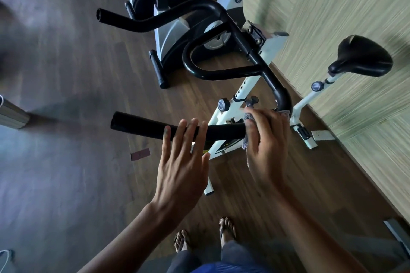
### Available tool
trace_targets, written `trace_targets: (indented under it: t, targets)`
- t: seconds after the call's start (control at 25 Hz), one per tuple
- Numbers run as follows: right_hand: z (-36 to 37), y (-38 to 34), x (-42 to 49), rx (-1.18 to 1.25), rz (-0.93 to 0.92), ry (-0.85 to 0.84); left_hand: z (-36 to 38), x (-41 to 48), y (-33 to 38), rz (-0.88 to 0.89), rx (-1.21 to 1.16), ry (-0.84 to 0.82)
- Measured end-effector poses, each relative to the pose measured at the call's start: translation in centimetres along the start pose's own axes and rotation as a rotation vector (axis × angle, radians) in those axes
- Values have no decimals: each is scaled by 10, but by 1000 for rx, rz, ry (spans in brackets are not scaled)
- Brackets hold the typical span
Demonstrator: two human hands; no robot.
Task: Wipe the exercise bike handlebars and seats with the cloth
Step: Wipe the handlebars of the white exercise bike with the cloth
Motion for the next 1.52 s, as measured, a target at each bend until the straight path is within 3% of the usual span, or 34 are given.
trace_targets:
  t: [0.16, 0.32, 0.52, 0.76, 0.88, 1.04, 1.16, 1.28, 1.36, 1.44, 1.52]
  targets:
    - [7, -33, -6, 152, 85, 56, -46, 1, -37, -39, -127, 200]
    - [49, -119, -31, 370, 84, 67, -86, 1, -101, -183, -306, 390]
    - [91, -205, -48, 429, 50, 222, -71, -7, -140, -264, -747, 288]
    - [125, -204, -62, 176, -112, 212, -50, -17, -158, -290, -978, 185]
    - [121, -175, -68, 118, -170, 282, -50, -19, -153, -274, -933, 252]
    - [121, -160, -76, 136, -40, 347, -47, -24, -138, -254, -948, 331]
    - [124, -167, -77, 100, -180, 302, -37, -28, -135, -273, -976, 374]
    - [108, -124, -72, 81, -217, 271, -40, -32, -120, -210, -600, 467]
    - [98, -100, -73, 87, -173, 261, -41, -36, -86, -58, -398, 493]
    - [92, -90, -73, 44, -225, 237, -26, -41, -52, 63, -348, 422]
    - [76, -67, -62, -17, -293, 264, -4, -41, -34, 77, -326, 319]
Point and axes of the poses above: each hand's wrist, its own x-axis towards the middle knuckle, its own z-axis out of the palm, y = z × x, the point moved 8 cm from there along x, towards the middle knuckle, and after that the axes turned 9 degrees about y, right-handed, at the moved point
